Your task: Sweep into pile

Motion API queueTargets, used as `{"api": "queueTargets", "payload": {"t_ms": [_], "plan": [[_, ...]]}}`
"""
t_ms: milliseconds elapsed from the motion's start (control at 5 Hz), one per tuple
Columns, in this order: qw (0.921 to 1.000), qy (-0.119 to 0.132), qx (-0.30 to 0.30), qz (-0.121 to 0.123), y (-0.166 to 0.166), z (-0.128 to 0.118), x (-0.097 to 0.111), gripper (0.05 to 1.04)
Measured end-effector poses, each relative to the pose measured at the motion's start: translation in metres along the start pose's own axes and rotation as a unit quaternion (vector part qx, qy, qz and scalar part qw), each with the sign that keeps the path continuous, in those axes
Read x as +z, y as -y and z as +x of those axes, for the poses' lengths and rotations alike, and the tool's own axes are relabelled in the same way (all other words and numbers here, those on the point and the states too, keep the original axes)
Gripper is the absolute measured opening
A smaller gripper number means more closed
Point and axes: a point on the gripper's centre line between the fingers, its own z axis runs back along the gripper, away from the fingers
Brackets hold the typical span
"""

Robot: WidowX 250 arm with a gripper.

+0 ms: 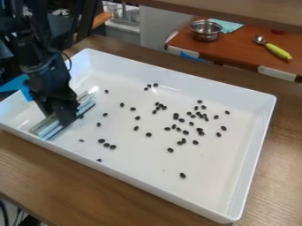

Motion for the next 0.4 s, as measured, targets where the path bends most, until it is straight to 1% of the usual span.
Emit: {"api": "queueTargets", "payload": {"t_ms": [200,400], "plan": [[1.0,0.002,0.008,0.003,0.0084,0.0024,-0.0022,0.376],[0.9997,0.013,0.013,0.016,0.0148,0.0064,-0.0042,0.376]]}}
